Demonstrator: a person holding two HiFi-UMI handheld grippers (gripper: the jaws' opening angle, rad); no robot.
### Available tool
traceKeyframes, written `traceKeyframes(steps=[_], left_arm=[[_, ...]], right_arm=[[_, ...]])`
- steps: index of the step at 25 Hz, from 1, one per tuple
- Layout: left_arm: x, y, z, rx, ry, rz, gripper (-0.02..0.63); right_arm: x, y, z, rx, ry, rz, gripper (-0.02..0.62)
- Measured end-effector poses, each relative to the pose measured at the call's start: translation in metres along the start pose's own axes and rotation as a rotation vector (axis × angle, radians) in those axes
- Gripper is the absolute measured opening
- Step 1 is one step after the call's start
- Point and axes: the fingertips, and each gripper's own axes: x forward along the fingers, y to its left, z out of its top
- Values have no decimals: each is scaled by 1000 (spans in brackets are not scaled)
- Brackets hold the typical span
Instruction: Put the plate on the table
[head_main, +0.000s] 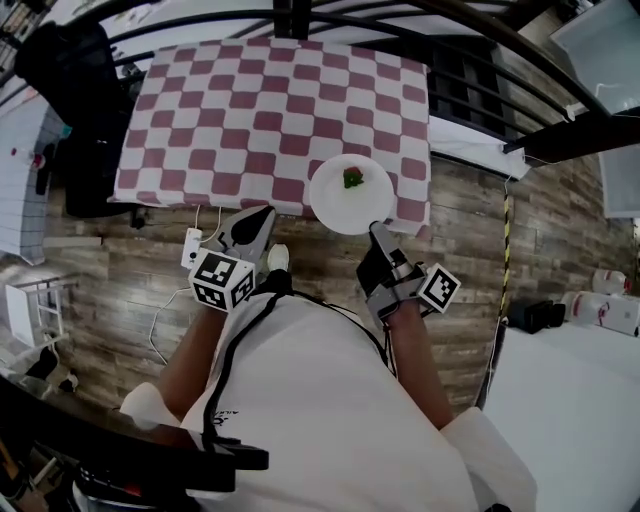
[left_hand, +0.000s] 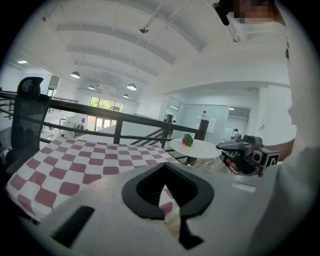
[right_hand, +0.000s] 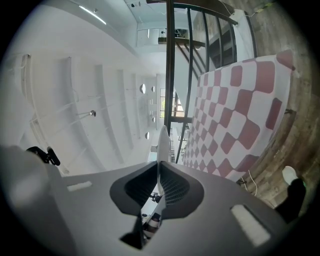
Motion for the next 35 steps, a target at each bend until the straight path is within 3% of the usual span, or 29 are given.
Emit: traceKeyframes(steps=[20,35], left_arm=[[45,113,42,30,18,-117,8],[54,134,38,-16,21,-74,8]], right_arm=[[108,-16,1,7,-118,-12,25],[137,-27,17,22,-78,-15,25]])
